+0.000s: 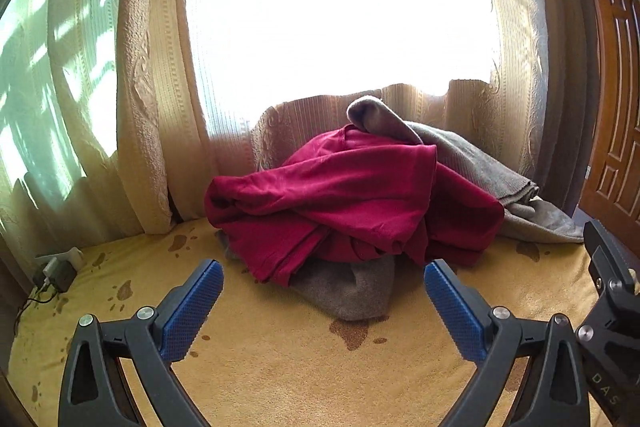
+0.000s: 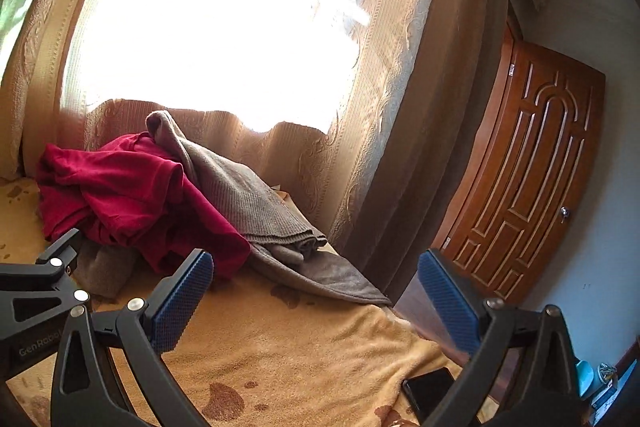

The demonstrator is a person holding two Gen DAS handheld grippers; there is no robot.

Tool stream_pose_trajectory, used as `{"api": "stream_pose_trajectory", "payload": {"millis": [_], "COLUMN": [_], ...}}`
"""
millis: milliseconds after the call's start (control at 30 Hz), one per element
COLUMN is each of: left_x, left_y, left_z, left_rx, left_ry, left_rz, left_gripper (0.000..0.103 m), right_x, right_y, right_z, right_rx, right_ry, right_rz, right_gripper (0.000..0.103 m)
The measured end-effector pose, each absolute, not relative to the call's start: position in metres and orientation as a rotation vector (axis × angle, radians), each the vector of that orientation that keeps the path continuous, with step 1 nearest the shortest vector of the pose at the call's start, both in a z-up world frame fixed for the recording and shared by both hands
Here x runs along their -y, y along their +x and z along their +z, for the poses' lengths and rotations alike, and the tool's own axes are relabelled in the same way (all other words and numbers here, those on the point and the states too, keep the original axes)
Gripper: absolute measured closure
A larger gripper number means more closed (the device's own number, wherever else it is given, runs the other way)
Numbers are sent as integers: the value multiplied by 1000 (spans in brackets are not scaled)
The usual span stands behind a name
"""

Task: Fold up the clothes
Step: 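Move both tools toward the red shirt on the clothes pile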

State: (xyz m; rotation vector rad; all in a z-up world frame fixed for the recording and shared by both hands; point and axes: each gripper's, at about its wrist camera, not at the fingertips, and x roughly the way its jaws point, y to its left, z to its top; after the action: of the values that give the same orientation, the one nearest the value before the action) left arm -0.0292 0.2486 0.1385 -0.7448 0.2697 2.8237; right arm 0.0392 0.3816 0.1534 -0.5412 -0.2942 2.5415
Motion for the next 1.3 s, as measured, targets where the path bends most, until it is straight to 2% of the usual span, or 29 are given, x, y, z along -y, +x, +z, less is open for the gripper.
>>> {"api": "stream_pose_trajectory", "payload": {"millis": [267, 600, 1100, 1300], "left_x": [-231, -224, -226, -208], "left_y": [-1, 42, 59, 42], "left_z": [169, 179, 154, 142], "left_rx": [-273, -328, -320, -229], "left_ry": [-656, -623, -689, -718], "left_rz": [2883, 2896, 2883, 2881], "left_gripper": [0, 0, 0, 1], "right_x": [-380, -391, -394, -410], "right_y": [47, 69, 93, 95], "right_z": [156, 168, 170, 164], "right_rx": [224, -102, -109, -217], "right_ry": [-495, -567, -508, -453], "right_rz": [2586, 2742, 2721, 2848], "right_gripper": [0, 0, 0, 0]}}
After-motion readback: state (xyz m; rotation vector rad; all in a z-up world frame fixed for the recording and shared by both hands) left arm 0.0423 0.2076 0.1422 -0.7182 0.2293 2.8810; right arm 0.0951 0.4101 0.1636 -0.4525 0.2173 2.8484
